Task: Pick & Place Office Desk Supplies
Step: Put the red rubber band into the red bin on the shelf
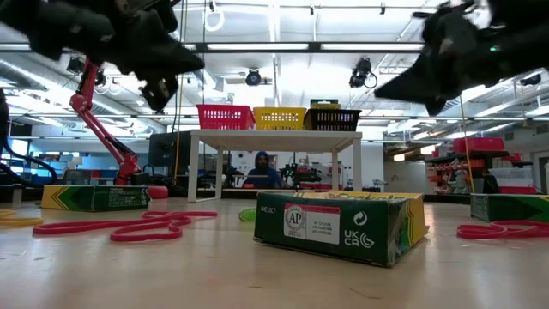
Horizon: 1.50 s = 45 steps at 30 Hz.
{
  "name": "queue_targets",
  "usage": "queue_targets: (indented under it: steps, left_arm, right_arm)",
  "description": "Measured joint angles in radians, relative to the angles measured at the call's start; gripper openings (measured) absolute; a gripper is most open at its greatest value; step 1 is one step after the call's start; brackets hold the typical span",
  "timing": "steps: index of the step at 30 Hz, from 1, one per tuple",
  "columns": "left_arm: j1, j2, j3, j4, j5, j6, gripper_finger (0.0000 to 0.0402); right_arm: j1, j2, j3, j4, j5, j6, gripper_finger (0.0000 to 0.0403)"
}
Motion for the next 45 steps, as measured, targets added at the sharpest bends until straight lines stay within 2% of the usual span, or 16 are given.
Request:
queue_targets:
  steps: [3,6,9,14,20,25,32,45]
  left_arm:
    - [-0.075,0.081,0.138,-0.258,-0.104,0.005,0.0025]
    - [-0.121,0.185,0.255,-0.403,-0.152,-0.045,0.0045]
    - [-0.147,0.296,0.356,-0.483,-0.146,-0.121,0.0071]
    - [-0.168,0.47,0.527,-0.709,-0.165,-0.208,0.0112]
    - [-0.168,0.609,0.679,-0.931,-0.204,-0.315,0.0149]
    - [-0.155,0.689,0.718,-1.004,-0.182,-0.408,0.0168]
    - [-0.115,0.74,0.717,-1.064,-0.193,-0.462,0.0171]
    - [-0.091,0.798,0.721,-1.026,-0.145,-0.356,0.0119]
  right_arm:
    - [-0.017,0.012,0.096,-0.279,0.027,0.098,0.0002]
    - [-0.014,0.041,0.156,-0.462,0.065,0.165,0.0001]
    - [-0.014,0.078,0.179,-0.542,0.09,0.207,0.0001]
    - [-0.015,0.133,0.193,-0.565,0.089,0.202,0.0001]
    - [0.001,0.199,0.266,-0.689,0.076,0.184,0.0001]
    - [0.013,0.301,0.353,-0.79,0.058,0.199,0.0001]
    - [0.012,0.397,0.422,-0.792,0.03,0.148,0.0001]
    - [0.012,0.396,0.424,-0.768,0.028,0.123,0.0001]
